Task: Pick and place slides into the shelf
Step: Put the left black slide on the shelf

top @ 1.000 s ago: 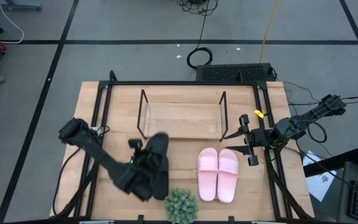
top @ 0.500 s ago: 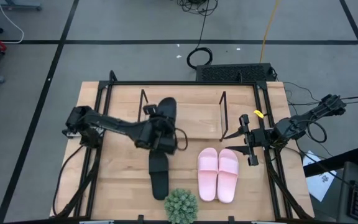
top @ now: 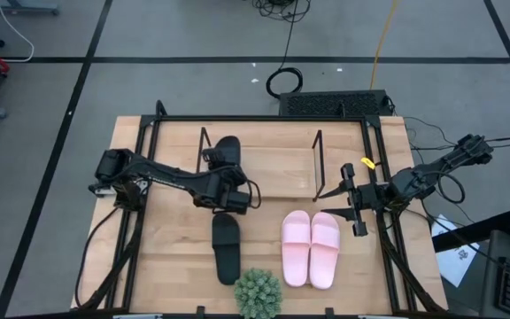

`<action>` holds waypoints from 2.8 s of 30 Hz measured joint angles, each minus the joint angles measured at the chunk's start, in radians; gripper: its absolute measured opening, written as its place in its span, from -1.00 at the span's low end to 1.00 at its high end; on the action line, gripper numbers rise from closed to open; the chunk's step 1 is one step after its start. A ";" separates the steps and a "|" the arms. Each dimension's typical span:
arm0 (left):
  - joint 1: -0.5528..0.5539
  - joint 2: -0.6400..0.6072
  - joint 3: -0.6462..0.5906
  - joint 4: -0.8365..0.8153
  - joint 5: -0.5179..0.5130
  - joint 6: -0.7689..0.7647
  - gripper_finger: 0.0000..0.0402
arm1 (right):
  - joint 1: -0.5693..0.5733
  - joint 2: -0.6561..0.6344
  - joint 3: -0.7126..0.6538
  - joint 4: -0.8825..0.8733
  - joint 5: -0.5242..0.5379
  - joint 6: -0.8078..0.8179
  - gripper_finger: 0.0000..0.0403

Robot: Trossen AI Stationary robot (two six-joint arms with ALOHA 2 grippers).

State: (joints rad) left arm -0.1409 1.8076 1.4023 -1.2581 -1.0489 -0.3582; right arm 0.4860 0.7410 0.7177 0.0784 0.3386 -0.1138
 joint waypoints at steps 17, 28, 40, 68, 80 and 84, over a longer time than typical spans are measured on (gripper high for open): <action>0.089 0.000 -0.167 0.207 -0.013 0.169 -1.00 | 0.000 0.000 0.000 0.015 0.004 -0.014 -0.29; 0.121 0.000 -0.211 0.262 -0.015 0.227 -1.00 | 0.000 0.000 0.000 0.015 0.005 -0.015 -0.29; 0.138 0.000 -0.250 0.349 0.013 0.299 -1.00 | 0.000 0.000 0.000 0.023 0.005 -0.015 -0.29; 0.147 0.000 -0.250 0.345 0.081 0.297 -0.63 | 0.000 0.000 0.000 0.023 0.005 -0.012 -0.29; 0.147 -0.003 -0.250 0.337 0.063 0.292 -0.41 | 0.000 0.000 0.000 0.023 0.005 -0.014 -0.29; 0.146 -0.005 -0.250 0.333 0.078 0.289 -0.35 | 0.000 0.000 0.000 0.023 0.005 -0.014 -0.29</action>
State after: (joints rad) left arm 0.0055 1.8028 1.1528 -0.9249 -0.9706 -0.0690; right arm 0.4860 0.7406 0.7177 0.1009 0.3431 -0.1280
